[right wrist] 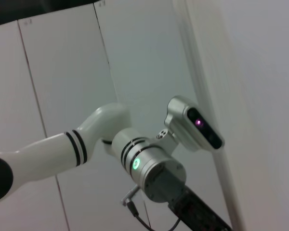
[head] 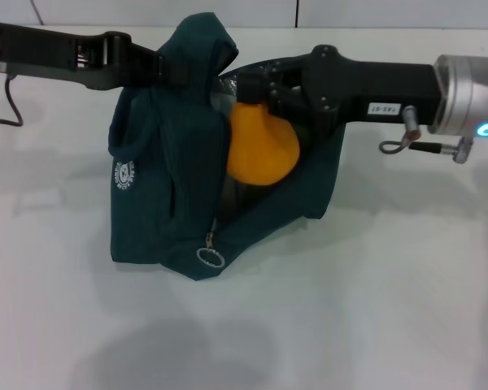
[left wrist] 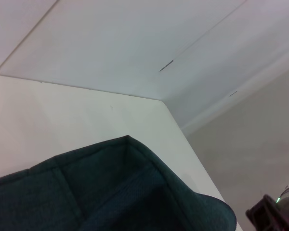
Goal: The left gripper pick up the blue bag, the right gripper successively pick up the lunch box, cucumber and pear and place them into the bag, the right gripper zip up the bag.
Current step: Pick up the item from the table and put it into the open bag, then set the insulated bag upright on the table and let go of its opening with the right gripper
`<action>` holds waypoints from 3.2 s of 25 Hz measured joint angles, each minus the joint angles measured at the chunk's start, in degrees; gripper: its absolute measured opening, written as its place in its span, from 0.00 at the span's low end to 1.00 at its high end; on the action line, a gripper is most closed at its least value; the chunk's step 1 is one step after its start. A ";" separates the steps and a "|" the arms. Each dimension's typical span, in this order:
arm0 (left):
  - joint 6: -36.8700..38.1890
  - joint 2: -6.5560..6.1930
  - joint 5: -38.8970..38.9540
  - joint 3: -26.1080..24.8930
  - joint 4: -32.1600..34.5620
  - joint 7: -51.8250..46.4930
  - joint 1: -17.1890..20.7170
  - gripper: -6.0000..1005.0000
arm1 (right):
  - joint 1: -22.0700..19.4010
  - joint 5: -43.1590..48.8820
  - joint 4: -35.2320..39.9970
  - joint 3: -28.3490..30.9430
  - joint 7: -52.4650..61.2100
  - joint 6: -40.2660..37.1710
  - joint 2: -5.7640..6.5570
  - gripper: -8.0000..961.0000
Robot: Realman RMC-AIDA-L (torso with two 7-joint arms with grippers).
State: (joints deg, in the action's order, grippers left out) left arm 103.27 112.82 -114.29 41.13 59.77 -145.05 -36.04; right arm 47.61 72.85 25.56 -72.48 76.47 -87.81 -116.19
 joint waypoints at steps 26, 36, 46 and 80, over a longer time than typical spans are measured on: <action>-0.03 -0.06 -0.01 -0.35 -0.10 0.02 0.26 0.06 | -19.80 -21.60 0.96 -2.67 8.56 2.05 2.34 0.51; 0.00 0.14 0.08 -0.01 -0.09 0.03 -0.62 0.06 | -20.85 -19.91 -8.09 -3.18 32.36 4.90 2.97 0.68; 0.00 0.27 0.13 0.00 -0.09 0.35 -0.81 0.06 | -13.99 -16.07 -10.62 -5.19 34.93 9.19 0.88 0.72; -0.13 2.63 5.81 5.48 -6.64 1.64 -3.46 0.06 | -22.18 -13.27 0.04 2.48 20.02 -8.32 4.99 0.04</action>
State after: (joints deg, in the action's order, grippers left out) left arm 103.14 115.45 -108.48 46.61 53.13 -143.41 -39.49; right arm 25.43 59.57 25.60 -70.00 96.49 -96.13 -111.20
